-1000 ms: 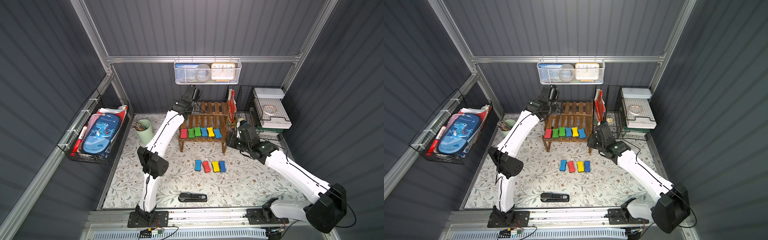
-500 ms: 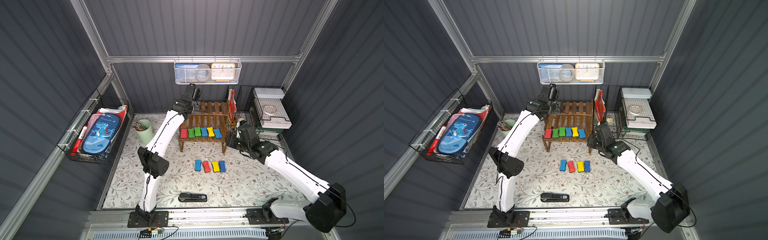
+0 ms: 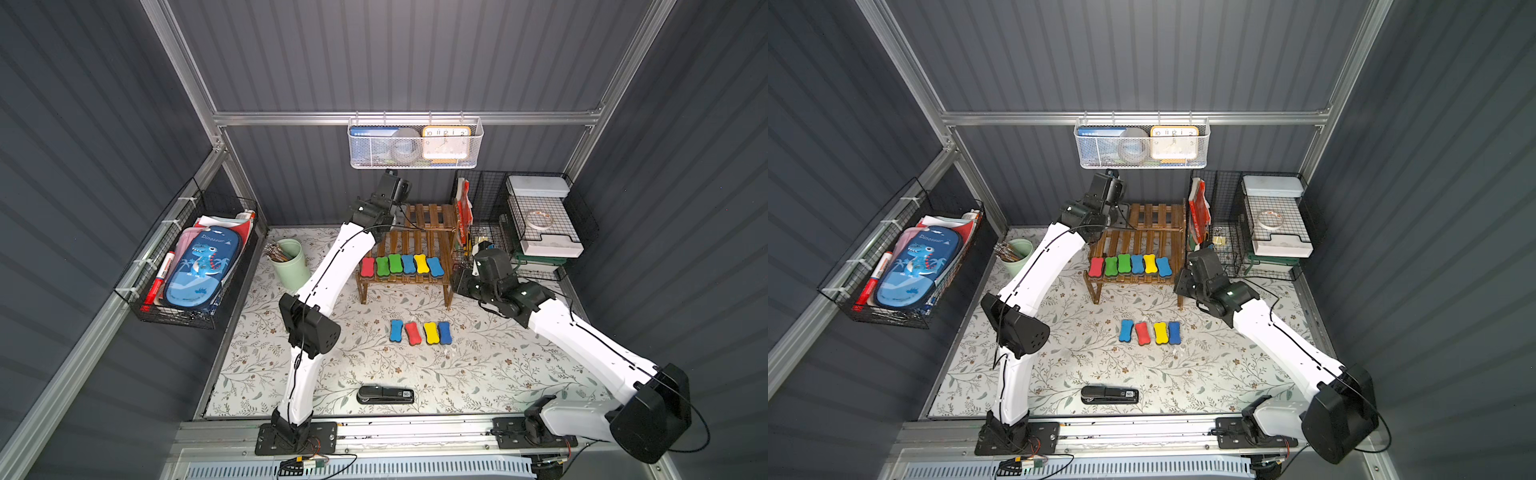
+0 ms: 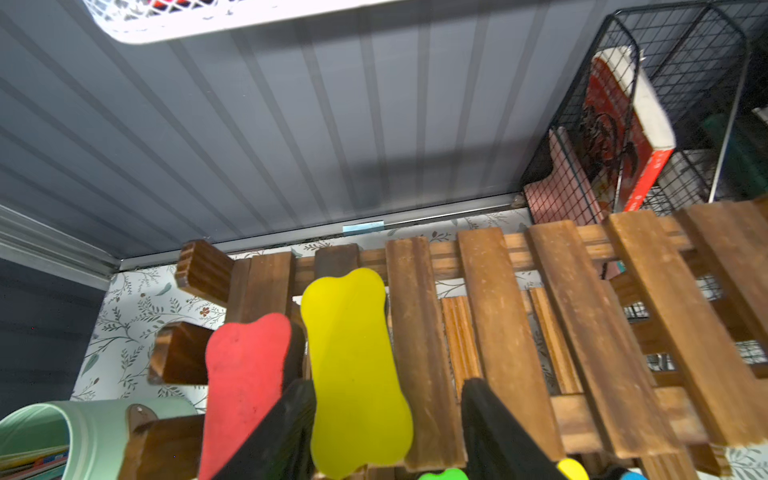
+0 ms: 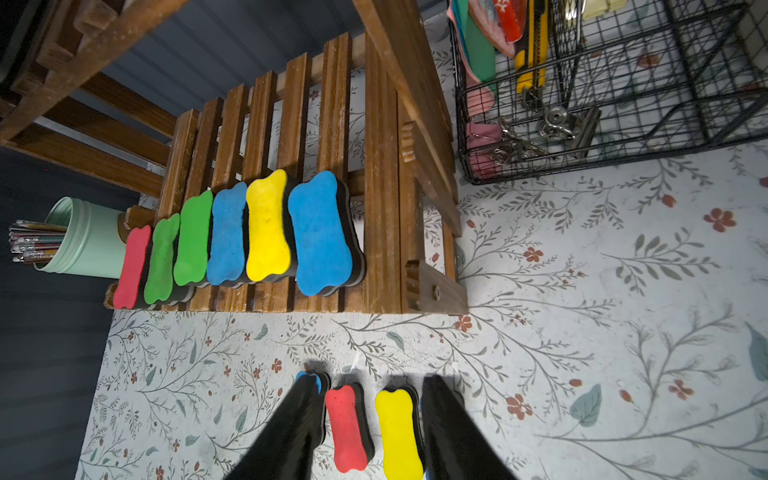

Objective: Remove the whiteboard erasers from the shelf
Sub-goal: Pick up the whiteboard eraser from the shelf.

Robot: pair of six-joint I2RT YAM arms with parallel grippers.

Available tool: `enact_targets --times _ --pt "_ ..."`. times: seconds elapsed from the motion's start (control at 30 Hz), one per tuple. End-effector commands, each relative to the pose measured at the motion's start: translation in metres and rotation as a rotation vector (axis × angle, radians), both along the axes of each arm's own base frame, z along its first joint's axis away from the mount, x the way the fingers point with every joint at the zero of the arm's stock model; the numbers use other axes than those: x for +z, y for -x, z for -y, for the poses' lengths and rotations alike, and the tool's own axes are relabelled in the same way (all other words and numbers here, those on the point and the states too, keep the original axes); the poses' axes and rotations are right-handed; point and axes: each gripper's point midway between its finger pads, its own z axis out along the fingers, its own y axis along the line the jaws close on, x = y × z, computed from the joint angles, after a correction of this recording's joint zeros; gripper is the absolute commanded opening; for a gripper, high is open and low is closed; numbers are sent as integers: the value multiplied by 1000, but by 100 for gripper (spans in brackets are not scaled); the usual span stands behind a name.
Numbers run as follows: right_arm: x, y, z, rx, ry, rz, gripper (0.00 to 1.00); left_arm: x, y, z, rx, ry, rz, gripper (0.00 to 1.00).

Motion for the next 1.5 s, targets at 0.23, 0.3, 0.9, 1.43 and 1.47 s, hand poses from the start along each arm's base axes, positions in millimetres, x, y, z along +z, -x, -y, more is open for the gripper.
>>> enact_targets --times 0.23,0.3,0.9,1.43,1.47 --pt "6 -2 5 -13 8 12 46 -1 -6 -5 42 -11 12 61" --pt "5 -2 5 -12 10 11 46 -3 -6 -6 46 -17 7 61" --pt "4 -1 9 -22 5 9 46 -25 -10 -4 53 -45 -36 56" --pt "2 0 11 -28 3 8 46 29 11 6 8 104 47 40" --pt "3 1 11 -29 2 9 46 35 17 6 4 115 56 40"
